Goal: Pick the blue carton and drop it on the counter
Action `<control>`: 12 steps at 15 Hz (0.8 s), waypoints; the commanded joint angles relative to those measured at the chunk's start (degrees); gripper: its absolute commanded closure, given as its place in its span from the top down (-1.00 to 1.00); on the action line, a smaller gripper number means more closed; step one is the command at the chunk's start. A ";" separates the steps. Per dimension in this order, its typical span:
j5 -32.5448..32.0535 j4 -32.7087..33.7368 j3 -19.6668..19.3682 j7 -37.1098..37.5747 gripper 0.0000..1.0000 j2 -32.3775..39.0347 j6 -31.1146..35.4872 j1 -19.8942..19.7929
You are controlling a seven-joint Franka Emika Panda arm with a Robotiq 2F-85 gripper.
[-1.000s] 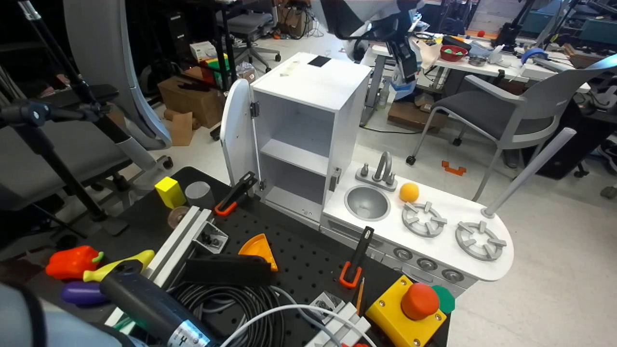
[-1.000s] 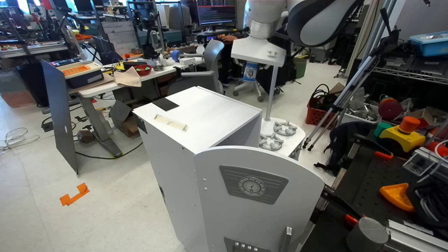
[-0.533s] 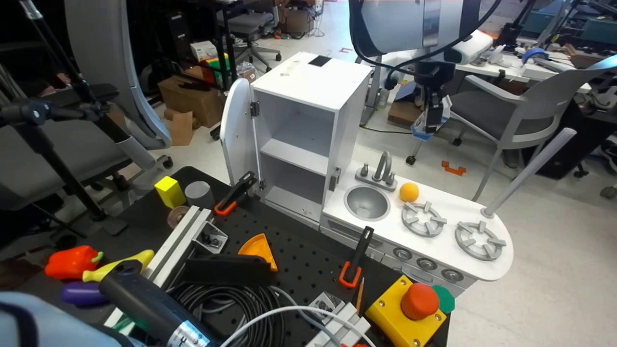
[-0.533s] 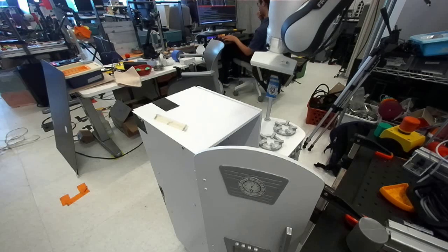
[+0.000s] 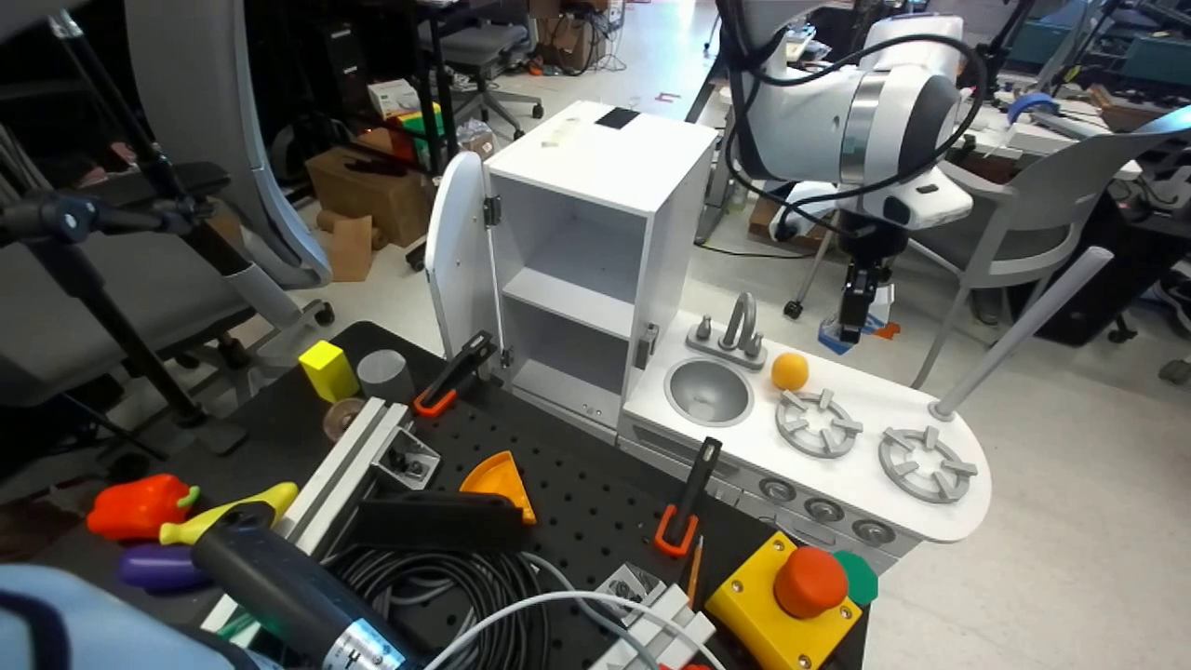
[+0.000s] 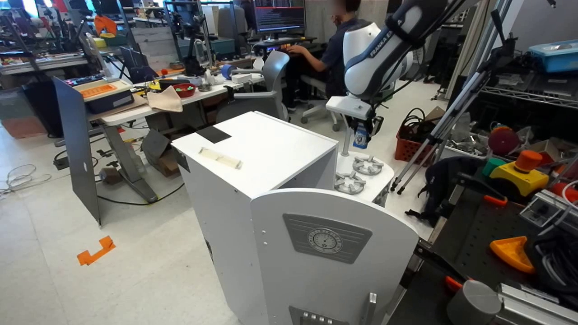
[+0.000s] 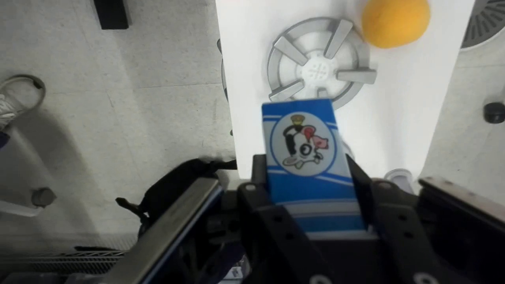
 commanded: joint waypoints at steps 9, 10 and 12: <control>1.72 34.23 -8.03 26.71 -0.57 23.95 -20.04 -2.95; 1.49 36.70 -8.93 30.15 -0.57 25.51 -20.83 -2.94; 0.51 41.86 -10.97 35.99 -0.57 28.67 -22.60 -2.67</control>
